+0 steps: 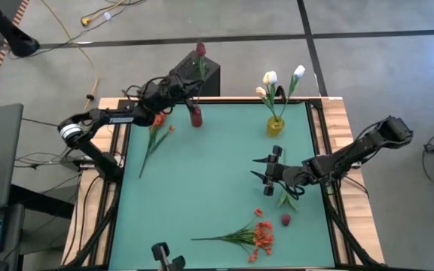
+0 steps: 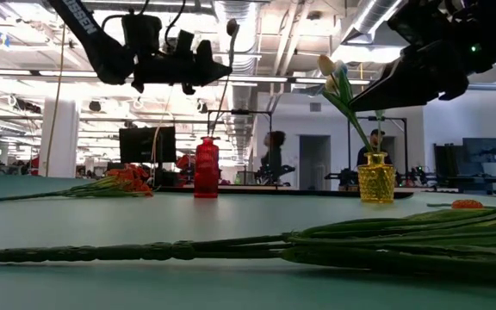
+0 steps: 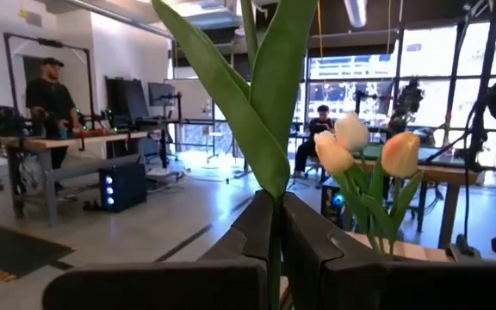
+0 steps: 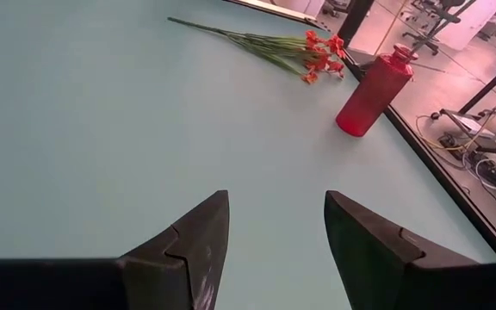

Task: Sort flowers into vase by color
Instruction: Put the left red flower into the red vase

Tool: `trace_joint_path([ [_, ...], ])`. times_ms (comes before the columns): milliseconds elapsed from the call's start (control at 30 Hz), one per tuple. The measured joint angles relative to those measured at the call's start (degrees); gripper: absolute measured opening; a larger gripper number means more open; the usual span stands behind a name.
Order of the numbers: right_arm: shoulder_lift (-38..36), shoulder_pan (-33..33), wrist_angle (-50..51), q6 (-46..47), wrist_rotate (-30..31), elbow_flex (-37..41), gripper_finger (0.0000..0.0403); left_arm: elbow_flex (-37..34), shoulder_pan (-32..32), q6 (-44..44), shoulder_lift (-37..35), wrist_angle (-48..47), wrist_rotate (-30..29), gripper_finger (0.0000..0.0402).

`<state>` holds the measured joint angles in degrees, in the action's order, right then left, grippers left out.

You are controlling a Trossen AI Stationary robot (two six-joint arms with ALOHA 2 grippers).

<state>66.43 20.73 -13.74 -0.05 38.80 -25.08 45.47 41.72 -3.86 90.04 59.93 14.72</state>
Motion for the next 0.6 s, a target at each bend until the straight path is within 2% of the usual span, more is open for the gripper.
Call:
trace_joint_path([
  [167,0.0,0.0,0.0,0.0,0.0,0.0,0.0216,0.0,1.2,-0.9,0.4,1.0,1.8,0.0000],
  [300,0.0,0.0,0.0,-1.7,0.0,0.0,0.0216,0.0,1.9,-1.9,0.4,-0.5,5.7,0.0000],
  [600,0.0,0.0,0.0,-2.9,0.0,0.0,0.0216,0.0,4.1,1.1,-1.8,-12.5,7.6,0.0000],
])
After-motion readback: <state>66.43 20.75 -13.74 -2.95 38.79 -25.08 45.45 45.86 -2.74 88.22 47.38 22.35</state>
